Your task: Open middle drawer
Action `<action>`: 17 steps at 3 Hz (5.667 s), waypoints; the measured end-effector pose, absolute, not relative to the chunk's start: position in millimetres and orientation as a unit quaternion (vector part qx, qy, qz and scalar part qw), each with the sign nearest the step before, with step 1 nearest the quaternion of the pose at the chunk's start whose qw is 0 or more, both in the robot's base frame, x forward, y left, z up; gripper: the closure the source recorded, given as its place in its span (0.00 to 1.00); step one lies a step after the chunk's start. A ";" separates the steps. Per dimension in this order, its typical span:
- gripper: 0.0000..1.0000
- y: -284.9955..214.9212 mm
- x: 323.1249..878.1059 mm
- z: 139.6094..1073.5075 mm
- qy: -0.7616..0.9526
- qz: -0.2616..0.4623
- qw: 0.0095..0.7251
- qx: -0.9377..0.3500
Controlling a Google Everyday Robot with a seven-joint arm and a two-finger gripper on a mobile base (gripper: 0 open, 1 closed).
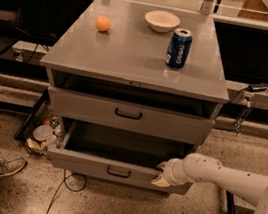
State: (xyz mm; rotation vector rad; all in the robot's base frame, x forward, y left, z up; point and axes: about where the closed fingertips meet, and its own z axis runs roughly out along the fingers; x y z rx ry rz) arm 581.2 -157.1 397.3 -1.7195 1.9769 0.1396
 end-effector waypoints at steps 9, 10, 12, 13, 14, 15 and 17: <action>0.50 -167.7 539.6 393.4 0.711 0.066 0.142 -0.685; 0.73 -175.6 522.1 396.7 0.724 0.067 0.136 -0.673; 1.00 -175.9 520.2 397.7 0.724 0.068 0.136 -0.672; 1.00 -180.4 483.3 393.2 0.741 0.082 0.144 -0.651; 1.00 -179.9 484.0 393.5 0.741 0.082 0.144 -0.651; 1.00 -179.9 484.0 393.5 0.741 0.082 0.144 -0.651; 1.00 -180.3 459.3 393.9 0.752 0.095 0.153 -0.634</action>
Offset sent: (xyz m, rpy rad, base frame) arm -0.0004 0.0008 -0.0008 0.0005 0.0014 0.0012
